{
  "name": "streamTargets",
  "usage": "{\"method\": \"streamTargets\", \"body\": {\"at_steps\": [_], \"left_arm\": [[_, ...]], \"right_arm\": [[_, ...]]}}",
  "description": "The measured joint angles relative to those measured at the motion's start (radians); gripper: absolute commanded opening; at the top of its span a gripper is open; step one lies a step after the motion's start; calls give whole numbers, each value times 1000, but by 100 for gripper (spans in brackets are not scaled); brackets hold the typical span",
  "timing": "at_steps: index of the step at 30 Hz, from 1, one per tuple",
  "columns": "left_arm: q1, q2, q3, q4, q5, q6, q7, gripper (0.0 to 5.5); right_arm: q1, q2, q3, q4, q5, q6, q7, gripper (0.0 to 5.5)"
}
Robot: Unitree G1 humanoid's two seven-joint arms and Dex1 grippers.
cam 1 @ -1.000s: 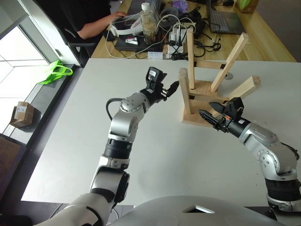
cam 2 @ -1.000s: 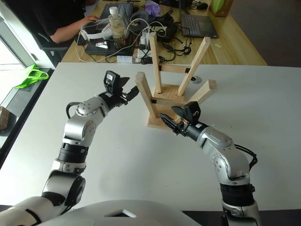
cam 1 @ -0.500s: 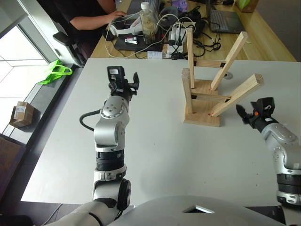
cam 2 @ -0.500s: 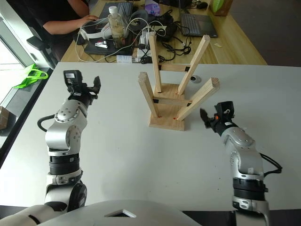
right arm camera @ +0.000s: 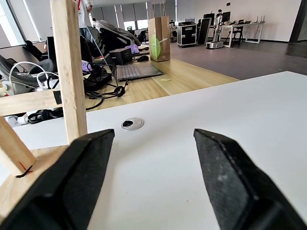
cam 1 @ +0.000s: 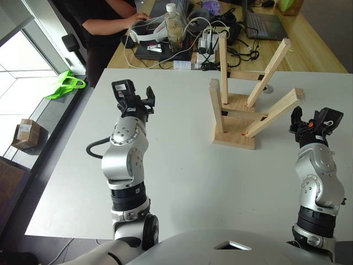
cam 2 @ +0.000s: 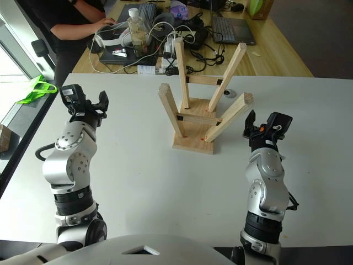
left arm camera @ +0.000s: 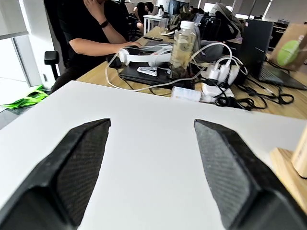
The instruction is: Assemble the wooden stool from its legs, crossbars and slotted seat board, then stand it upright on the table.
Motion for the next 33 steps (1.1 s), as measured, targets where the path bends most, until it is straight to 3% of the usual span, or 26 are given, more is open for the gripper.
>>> {"method": "streamTargets", "body": {"at_steps": [5, 7, 9, 12, 19, 25, 30, 33], "left_arm": [[-14, 36, -5, 27, -41, 44, -72, 322], [-45, -12, -8, 25, -116, 83, -105, 322], [-134, -131, -49, 28, -202, 141, -133, 322], [-207, -136, -49, 74, -194, 165, -119, 322], [-149, -121, -108, -21, -176, 322, -100, 322], [-92, -117, -151, -132, -195, 418, -101, 322], [-169, -229, -312, -158, -376, 427, -262, 322], [-204, -193, -254, -200, -417, 423, -296, 322]], "right_arm": [[-7, -5, 11, 1, 0, 16, 13, 312], [-11, 0, 47, -24, 31, 30, 56, 312], [-11, 20, 133, -103, 89, 75, 122, 312], [10, 14, 134, -125, 98, 119, 122, 312], [-7, 13, 120, -103, 66, 124, 89, 312], [-209, -18, 105, 210, -13, -32, 96, 312], [-399, -55, 124, 580, -80, -250, 165, 312], [-432, -136, 106, 637, -132, -355, 172, 312]]}}
